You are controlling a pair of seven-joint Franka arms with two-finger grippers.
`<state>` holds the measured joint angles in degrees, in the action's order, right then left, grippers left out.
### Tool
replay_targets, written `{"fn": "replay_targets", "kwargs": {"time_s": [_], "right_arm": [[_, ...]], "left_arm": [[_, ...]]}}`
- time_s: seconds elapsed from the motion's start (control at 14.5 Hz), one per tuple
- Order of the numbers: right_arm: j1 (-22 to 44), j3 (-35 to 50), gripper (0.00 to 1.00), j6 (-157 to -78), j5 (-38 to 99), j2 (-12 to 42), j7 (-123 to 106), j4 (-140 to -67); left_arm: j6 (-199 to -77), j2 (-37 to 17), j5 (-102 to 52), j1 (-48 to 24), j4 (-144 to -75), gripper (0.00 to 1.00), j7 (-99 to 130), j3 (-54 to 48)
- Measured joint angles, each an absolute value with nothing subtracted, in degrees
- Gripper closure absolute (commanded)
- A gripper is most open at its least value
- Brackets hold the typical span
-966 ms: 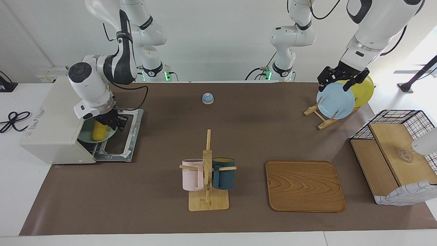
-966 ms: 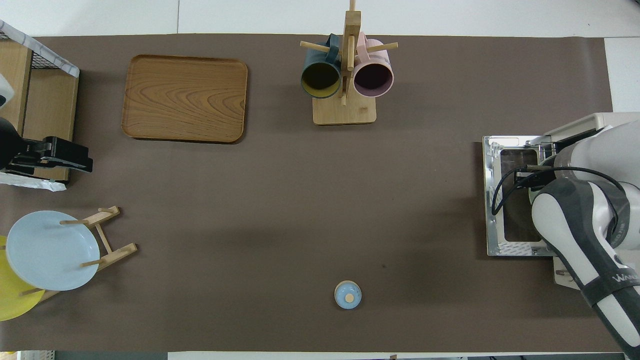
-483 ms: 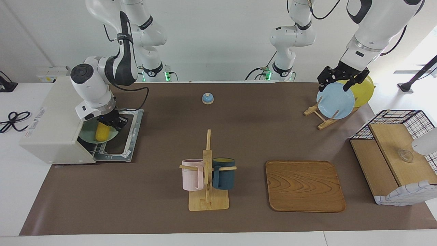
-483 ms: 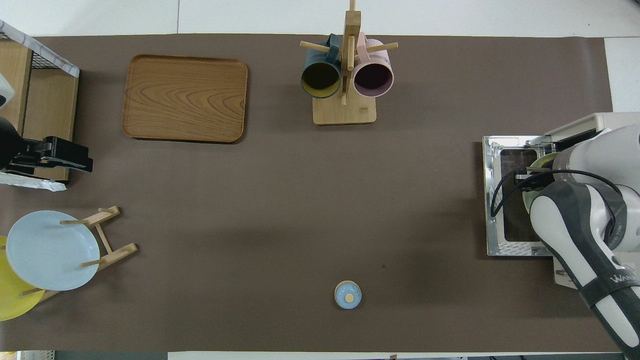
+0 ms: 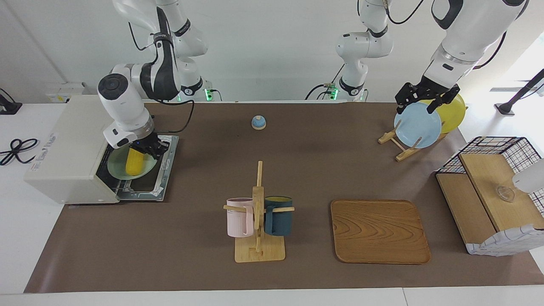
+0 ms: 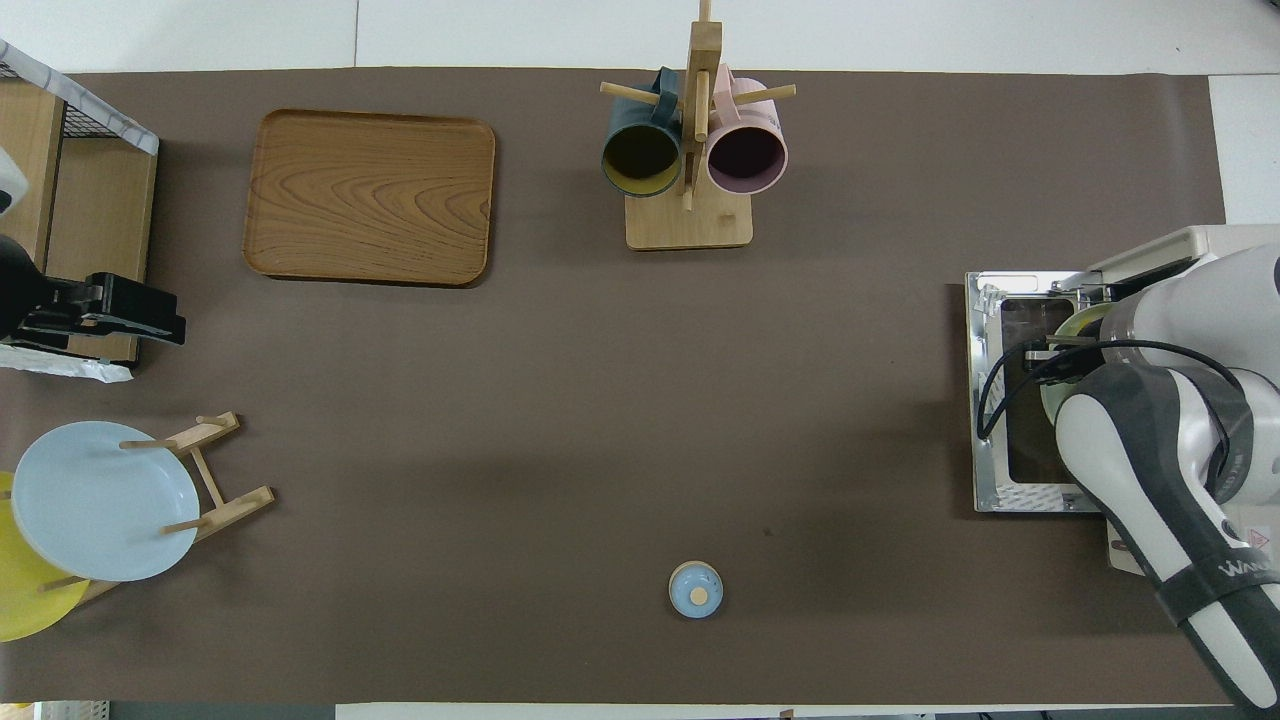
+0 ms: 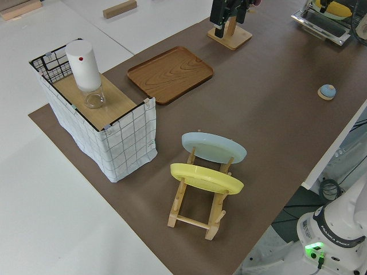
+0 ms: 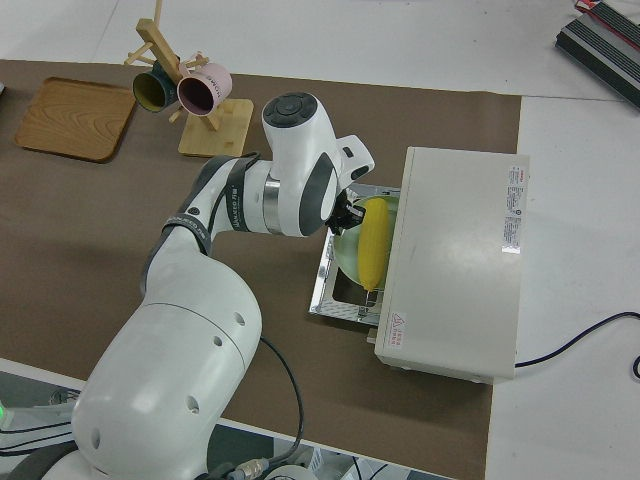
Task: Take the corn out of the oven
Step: 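Pull the green plate out of the oven toward the table center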
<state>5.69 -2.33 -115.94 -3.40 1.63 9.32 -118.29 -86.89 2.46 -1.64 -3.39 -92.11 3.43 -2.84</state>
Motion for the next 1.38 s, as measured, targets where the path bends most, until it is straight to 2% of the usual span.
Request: {"fn": "replay_targets", "kwargs": {"time_s": [0.41, 0.69, 0.9, 1.03, 1.1, 1.24, 1.38], "right_arm": [[22.85, -1.83, 1.00, -114.13, -3.38, 7.83, 27.76, -109.32], [31.16, -1.81, 1.00, -114.20, -3.36, 16.18, 40.51, -101.10], [36.04, -1.80, 1.00, -118.79, -3.35, 23.71, 48.98, -96.48], [37.35, -1.78, 1.00, -121.74, -1.69, 25.82, 52.01, -95.66], [37.51, -1.78, 0.94, -122.20, -0.18, 26.06, 52.62, -95.40], [37.47, -1.86, 0.72, -122.24, 1.28, 25.94, 52.77, -94.64], [37.19, -2.00, 0.59, -122.45, 1.27, 25.56, 52.71, -93.78]], "left_arm": [[-86.97, 2.46, -1.64, -3.39, -92.11, 0.00, 3.43, -2.84], [-86.99, 2.46, -1.64, -3.39, -92.11, 0.00, 3.43, -2.86], [-86.99, 2.46, -1.64, -3.40, -92.11, 0.00, 3.43, -2.97], [-86.99, 2.46, -1.64, -3.40, -92.13, 0.00, 3.43, -2.99], [-87.06, 2.46, -1.64, -3.40, -92.17, 0.00, 3.43, -2.99], [-87.27, 2.46, -1.64, -3.40, -92.29, 0.00, 3.43, -3.04], [-87.81, 2.46, -1.64, -3.41, -92.60, 0.00, 3.43, -3.18]]}}
